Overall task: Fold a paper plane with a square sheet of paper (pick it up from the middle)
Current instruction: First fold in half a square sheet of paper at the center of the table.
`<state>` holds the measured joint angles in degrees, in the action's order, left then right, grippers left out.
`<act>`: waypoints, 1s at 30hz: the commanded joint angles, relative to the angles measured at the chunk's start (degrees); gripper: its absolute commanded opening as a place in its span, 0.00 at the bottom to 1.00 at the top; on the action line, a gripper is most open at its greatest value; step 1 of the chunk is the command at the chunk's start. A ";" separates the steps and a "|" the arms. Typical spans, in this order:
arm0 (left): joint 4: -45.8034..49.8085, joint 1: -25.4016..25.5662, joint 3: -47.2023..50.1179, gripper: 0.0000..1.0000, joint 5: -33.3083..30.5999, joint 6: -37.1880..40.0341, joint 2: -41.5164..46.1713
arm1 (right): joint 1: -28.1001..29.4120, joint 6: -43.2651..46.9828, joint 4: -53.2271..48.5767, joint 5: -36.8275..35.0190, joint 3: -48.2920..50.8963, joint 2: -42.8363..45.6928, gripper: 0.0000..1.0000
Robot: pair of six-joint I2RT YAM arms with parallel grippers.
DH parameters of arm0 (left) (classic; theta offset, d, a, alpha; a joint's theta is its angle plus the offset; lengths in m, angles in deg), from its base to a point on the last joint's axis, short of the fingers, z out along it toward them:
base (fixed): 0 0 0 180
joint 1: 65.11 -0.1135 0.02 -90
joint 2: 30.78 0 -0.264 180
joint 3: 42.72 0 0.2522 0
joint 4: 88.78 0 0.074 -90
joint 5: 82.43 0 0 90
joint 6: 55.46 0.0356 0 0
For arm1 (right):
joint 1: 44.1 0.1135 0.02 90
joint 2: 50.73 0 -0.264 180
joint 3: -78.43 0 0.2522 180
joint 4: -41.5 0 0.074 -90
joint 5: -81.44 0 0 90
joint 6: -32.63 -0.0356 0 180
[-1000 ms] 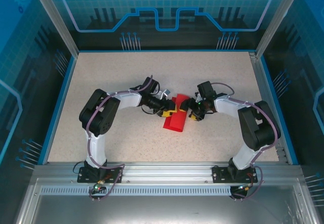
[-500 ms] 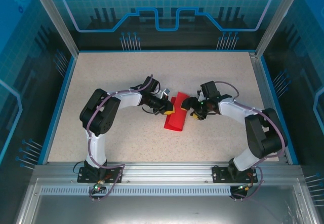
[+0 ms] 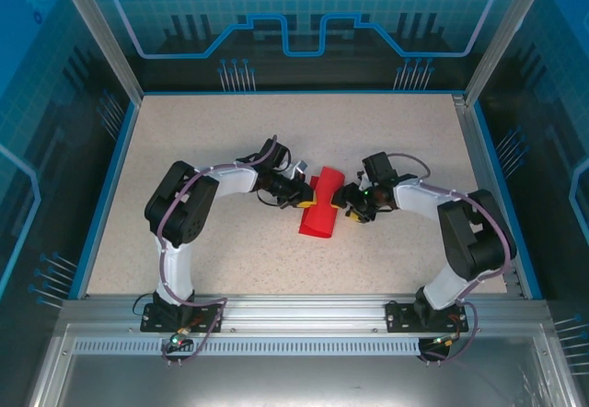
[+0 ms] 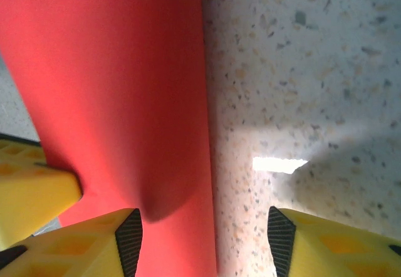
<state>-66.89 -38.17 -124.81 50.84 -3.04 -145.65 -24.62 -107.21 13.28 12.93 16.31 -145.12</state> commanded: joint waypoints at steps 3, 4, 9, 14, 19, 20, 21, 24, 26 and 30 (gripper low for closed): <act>0.44 -0.35 1.52 0.04 -0.33 -1.35 1.14 | 0.65 2.04 -0.73 1.20 -4.29 -3.25 0.57; 0.34 -0.32 1.56 0.04 -0.25 -1.42 1.22 | 0.70 2.12 -1.17 0.80 -4.51 -3.43 0.57; 0.03 -0.41 2.25 0.16 -0.95 -1.62 2.05 | 0.90 3.43 -3.46 -0.65 -5.33 -4.62 0.55; 1.02 -0.77 2.53 0.34 -3.70 -1.06 4.80 | 2.01 2.92 -5.85 -3.41 -6.28 -6.00 0.56; 4.86 -2.01 4.11 0.43 -12.56 -0.48 10.14 | 4.57 1.92 -12.51 -9.57 -11.05 -7.69 0.60; 5.27 -2.49 4.65 0.44 -13.96 -0.56 11.31 | 5.13 0.98 -13.71 -10.85 -11.75 -7.96 0.61; 5.37 -2.82 5.31 0.44 -15.18 -0.82 12.17 | 5.42 -0.23 -14.43 -12.08 -12.08 -8.14 0.61; 5.18 -4.36 7.21 0.44 -17.37 -1.84 14.73 | 6.29 -1.69 -14.46 -13.06 -12.79 -8.86 0.62; 4.93 -5.37 8.27 0.44 -17.92 -2.14 15.66 | 6.81 -0.58 -16.73 -13.52 -14.88 -10.35 0.62; 4.49 -6.56 9.48 0.45 -17.25 -1.93 15.99 | 7.49 1.27 -20.80 -14.94 -18.20 -12.63 0.63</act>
<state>-63.79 -44.08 -116.92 34.75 -4.53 -130.90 -17.97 -106.99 -3.06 0.43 0.04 -155.85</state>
